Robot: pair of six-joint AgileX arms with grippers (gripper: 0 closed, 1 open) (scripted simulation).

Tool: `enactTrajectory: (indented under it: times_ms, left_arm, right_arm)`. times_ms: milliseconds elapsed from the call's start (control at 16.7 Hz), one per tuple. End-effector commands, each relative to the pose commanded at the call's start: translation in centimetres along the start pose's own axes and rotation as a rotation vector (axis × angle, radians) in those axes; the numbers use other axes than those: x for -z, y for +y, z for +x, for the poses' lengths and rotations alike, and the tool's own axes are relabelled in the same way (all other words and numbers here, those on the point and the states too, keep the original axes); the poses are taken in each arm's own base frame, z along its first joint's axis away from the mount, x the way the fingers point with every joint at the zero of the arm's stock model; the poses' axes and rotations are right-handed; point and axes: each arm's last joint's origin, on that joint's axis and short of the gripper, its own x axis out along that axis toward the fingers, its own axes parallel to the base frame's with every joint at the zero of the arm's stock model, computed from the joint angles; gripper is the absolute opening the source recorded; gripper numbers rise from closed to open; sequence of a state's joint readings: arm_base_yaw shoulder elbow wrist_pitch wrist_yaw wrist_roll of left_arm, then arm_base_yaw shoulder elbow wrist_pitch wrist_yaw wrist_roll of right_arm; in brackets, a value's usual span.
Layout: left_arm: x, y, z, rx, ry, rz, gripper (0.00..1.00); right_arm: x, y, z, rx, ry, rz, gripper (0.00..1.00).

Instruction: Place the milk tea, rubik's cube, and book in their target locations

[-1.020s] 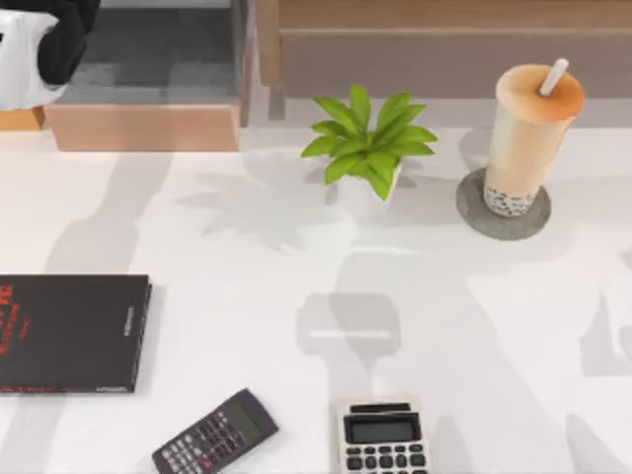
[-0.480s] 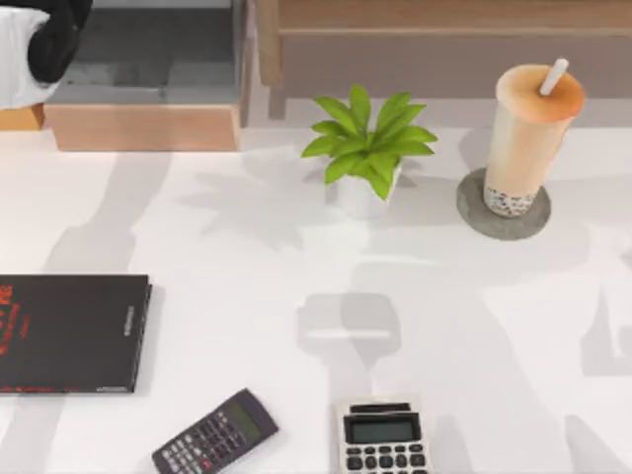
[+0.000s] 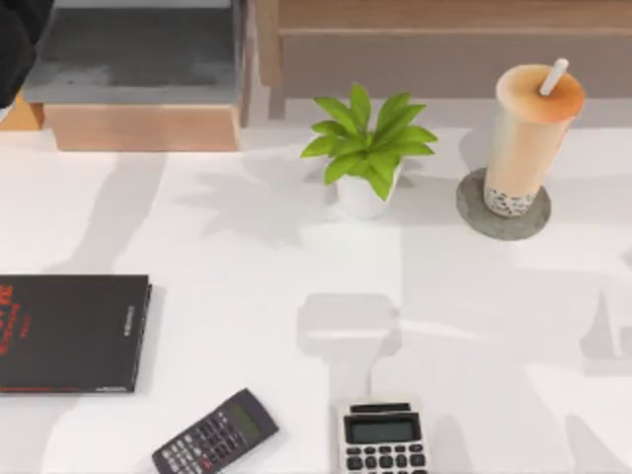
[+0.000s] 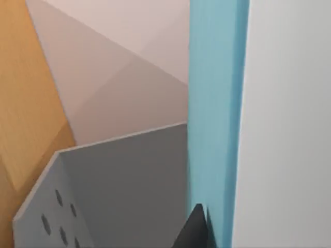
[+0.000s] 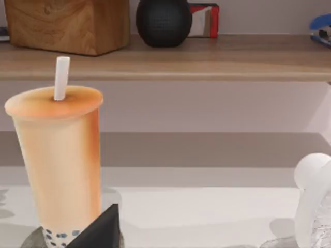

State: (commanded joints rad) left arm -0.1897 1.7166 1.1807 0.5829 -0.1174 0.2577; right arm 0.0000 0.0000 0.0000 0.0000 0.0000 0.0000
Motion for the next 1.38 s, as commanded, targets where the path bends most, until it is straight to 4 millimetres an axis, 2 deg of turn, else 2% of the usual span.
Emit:
enactTrajectory:
  times_ms: [180, 360, 660, 900, 1020, 1140, 1380]
  left_arm:
    - [0.4, 0.9, -4.4, 0.019, 0.016, 0.232, 0.0]
    - [2.6, 1.4, -9.3, 0.052, 0.06, 0.5, 0.0]
    - [9.8, 1.2, -17.4, 0.176, 0.197, 0.935, 0.0]
    - [15.7, 0.5, -23.0, 0.323, 0.309, 1.174, 0.0]
    - [18.0, 0.2, -25.2, 0.393, 0.353, 1.243, 0.0]
    - [19.4, -0.1, -26.6, 0.445, 0.382, 1.282, 0.0]
    - [19.9, -0.1, -27.1, 0.464, 0.393, 1.295, 0.0]
  right_arm:
    - [0.0, 0.0, 0.0, 0.0, 0.0, 0.0, 1.0]
    - [0.0, 0.0, 0.0, 0.0, 0.0, 0.0, 1.0]
    - [0.0, 0.0, 0.0, 0.0, 0.0, 0.0, 1.0]
    - [0.0, 0.0, 0.0, 0.0, 0.0, 0.0, 1.0]
    - [0.0, 0.0, 0.0, 0.0, 0.0, 0.0, 1.0]
    - [0.0, 0.0, 0.0, 0.0, 0.0, 0.0, 1.0]
    - [0.0, 0.0, 0.0, 0.0, 0.0, 0.0, 1.0]
